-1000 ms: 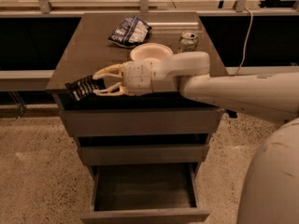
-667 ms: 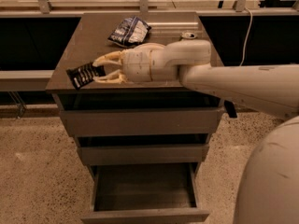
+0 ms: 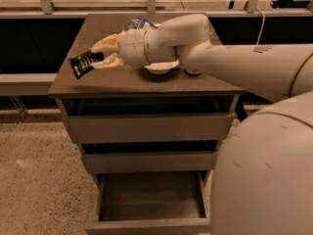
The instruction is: Pick rxbar chocolate from bottom drawer and place on counter
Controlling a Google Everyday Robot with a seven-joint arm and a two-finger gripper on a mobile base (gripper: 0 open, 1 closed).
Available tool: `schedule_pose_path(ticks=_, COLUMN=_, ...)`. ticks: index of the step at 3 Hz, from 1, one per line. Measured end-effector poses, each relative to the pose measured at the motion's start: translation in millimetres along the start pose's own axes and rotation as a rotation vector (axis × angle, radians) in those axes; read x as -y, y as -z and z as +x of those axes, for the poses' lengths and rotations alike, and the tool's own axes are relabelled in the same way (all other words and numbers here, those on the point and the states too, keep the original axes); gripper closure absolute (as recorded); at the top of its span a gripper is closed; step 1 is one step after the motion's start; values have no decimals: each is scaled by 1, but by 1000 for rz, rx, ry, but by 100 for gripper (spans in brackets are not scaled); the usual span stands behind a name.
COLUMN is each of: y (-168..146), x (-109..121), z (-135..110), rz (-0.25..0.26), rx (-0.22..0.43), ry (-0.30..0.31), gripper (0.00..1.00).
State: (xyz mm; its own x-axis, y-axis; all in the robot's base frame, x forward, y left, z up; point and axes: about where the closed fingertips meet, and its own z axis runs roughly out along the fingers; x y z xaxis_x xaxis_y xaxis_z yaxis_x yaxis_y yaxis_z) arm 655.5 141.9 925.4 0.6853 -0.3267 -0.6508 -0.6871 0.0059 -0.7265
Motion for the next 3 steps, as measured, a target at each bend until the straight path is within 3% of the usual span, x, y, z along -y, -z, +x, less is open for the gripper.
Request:
schedule_pose_path(ticks=1, y=-9, x=25, z=26, rz=-17, rx=-99, ry=-103, gripper=100)
schedule_pose_path(ticks=2, y=-12, x=35, z=43, rz=-21, rx=-153, ry=-165, gripper=100)
schedule_pose_path(ticks=3, y=-9, x=43, z=51, rz=0, rx=-194, ry=-204, gripper=82)
